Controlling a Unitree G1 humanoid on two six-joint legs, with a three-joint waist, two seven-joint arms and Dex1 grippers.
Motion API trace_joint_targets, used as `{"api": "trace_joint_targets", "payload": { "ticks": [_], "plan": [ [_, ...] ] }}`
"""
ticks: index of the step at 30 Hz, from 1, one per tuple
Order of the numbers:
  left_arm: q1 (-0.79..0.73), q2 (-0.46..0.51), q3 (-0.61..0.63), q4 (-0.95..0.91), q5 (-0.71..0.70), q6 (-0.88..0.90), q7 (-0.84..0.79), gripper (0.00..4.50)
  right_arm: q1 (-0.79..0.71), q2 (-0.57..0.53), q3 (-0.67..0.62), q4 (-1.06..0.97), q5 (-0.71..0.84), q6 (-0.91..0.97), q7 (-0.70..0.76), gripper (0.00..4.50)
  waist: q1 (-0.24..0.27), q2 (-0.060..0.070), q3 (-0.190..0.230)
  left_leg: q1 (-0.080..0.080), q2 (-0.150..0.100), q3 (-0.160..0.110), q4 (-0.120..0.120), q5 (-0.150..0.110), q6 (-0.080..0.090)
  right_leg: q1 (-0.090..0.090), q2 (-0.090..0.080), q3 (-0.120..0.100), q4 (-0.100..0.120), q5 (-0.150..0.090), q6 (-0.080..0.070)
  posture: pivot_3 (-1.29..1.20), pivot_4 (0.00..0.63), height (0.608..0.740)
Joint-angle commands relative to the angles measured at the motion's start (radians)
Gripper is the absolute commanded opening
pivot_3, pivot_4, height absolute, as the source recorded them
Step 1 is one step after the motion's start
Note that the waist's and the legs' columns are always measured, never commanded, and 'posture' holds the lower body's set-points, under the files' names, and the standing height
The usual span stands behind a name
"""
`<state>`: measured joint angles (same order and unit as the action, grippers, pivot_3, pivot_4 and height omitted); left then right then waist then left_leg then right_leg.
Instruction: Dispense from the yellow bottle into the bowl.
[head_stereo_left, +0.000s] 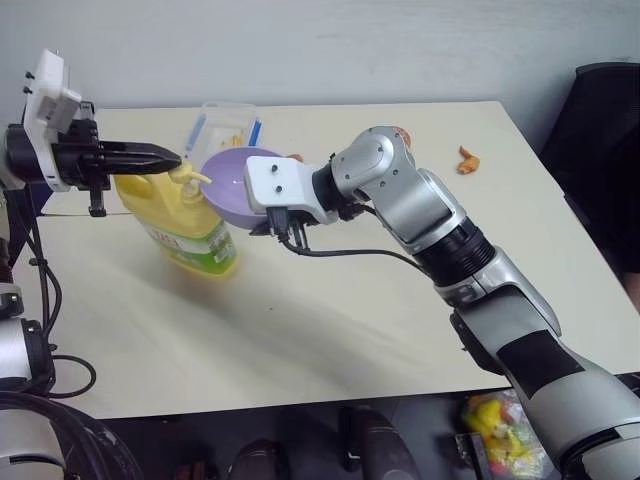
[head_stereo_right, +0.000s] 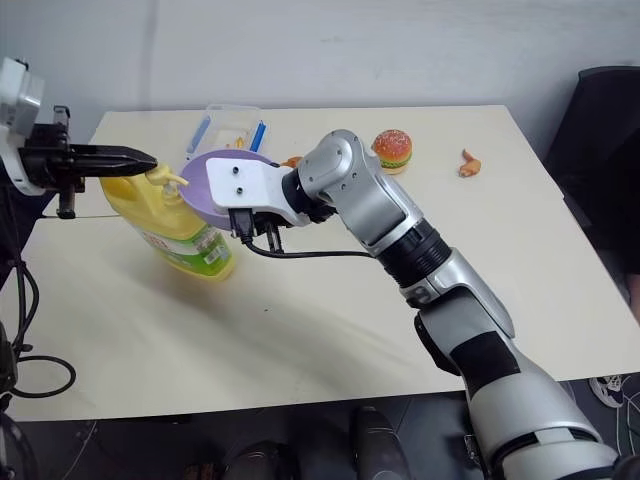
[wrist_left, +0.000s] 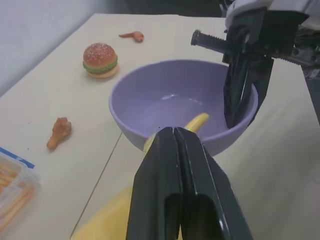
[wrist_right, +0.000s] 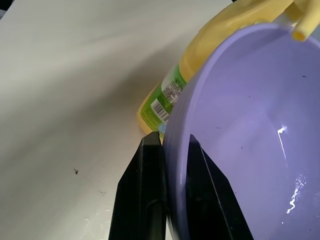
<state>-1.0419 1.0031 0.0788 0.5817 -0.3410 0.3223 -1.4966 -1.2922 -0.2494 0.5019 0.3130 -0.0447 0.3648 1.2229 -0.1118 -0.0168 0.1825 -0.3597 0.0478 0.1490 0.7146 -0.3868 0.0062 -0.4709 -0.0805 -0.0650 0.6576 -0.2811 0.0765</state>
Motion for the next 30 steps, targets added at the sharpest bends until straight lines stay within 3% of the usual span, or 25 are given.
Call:
{"api": "trace_joint_targets", "payload": {
  "ticks": [1,30],
  "plan": [
    [0.002,0.018,0.011,-0.03,0.022,-0.047,0.009,0.03,-0.042,0.007,-0.022,-0.009,-0.008,-0.031,-0.005,0.0,0.0,0.0,0.0,0.0,0.0,0.0,0.0,0.0,0.0,0.0,0.0,0.0,0.0,0.0,0.0,0.0,0.15,0.74],
    [0.08,-0.059,-0.103,-0.013,0.153,-0.149,0.054,0.03,-0.023,0.015,-0.019,0.007,-0.038,-0.047,-0.006,0.0,0.005,0.0,-0.001,0.005,0.001,-0.002,0.002,0.0,0.0,0.007,-0.002,0.0,0.001,0.0,0.0,0.0,0.15,0.74]
  ]
}}
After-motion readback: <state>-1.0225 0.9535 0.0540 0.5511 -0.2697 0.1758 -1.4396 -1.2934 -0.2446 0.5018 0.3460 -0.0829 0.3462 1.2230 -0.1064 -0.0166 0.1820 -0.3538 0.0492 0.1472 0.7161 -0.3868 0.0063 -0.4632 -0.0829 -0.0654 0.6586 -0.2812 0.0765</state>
